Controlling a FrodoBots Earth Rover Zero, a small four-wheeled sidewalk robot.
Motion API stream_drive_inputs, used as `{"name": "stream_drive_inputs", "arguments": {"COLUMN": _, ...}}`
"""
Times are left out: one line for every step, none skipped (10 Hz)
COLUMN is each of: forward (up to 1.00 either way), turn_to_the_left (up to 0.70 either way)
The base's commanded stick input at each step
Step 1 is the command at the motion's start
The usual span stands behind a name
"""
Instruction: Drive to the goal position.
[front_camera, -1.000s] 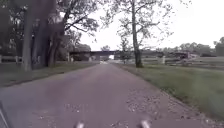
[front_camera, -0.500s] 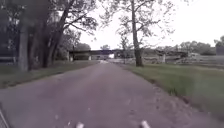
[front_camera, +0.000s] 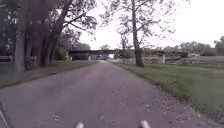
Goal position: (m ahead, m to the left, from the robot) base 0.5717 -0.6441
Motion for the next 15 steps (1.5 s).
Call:
{"name": "stream_drive_inputs", "arguments": {"forward": 0.7, "turn_to_the_left": 0.0}}
{"name": "stream_drive_inputs", "arguments": {"forward": 0.7, "turn_to_the_left": 0.0}}
{"name": "stream_drive_inputs", "arguments": {"forward": 0.7, "turn_to_the_left": 0.0}}
{"name": "stream_drive_inputs", "arguments": {"forward": 0.7, "turn_to_the_left": 0.0}}
{"name": "stream_drive_inputs", "arguments": {"forward": 0.7, "turn_to_the_left": 0.0}}
{"name": "stream_drive_inputs", "arguments": {"forward": 0.7, "turn_to_the_left": 0.0}}
{"name": "stream_drive_inputs", "arguments": {"forward": 0.7, "turn_to_the_left": 0.0}}
{"name": "stream_drive_inputs", "arguments": {"forward": 0.7, "turn_to_the_left": 0.0}}
{"name": "stream_drive_inputs", "arguments": {"forward": 0.7, "turn_to_the_left": 0.0}}
{"name": "stream_drive_inputs", "arguments": {"forward": 0.7, "turn_to_the_left": 0.0}}
{"name": "stream_drive_inputs", "arguments": {"forward": 0.7, "turn_to_the_left": 0.0}}
{"name": "stream_drive_inputs", "arguments": {"forward": 0.7, "turn_to_the_left": 0.0}}
{"name": "stream_drive_inputs", "arguments": {"forward": 0.7, "turn_to_the_left": 0.0}}
{"name": "stream_drive_inputs", "arguments": {"forward": 0.7, "turn_to_the_left": 0.0}}
{"name": "stream_drive_inputs", "arguments": {"forward": 0.7, "turn_to_the_left": 0.0}}
